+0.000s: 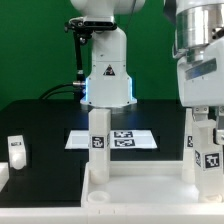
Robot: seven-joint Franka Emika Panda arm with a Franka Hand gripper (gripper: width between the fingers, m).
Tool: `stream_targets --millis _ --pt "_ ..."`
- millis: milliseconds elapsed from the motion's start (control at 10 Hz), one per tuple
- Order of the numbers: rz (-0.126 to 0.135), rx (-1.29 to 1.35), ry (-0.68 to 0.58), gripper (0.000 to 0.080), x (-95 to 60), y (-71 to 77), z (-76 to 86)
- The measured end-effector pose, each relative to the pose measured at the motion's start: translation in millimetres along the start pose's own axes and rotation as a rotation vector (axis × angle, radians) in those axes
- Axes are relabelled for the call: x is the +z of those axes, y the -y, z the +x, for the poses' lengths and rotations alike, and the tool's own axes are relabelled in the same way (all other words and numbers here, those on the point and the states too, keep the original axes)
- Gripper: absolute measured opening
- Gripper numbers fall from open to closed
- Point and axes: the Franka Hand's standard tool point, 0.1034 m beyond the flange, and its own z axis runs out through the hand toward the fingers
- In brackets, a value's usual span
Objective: Assemble desk
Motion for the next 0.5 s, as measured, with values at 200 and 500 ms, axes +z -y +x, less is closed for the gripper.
stream_targets --millis 200,500 --pt "0.005 -0.07 0.005 0.0648 2.3 -5.1 -15.8" --pt "0.006 -0.293 0.004 0.0648 2.2 -4.8 -15.1"
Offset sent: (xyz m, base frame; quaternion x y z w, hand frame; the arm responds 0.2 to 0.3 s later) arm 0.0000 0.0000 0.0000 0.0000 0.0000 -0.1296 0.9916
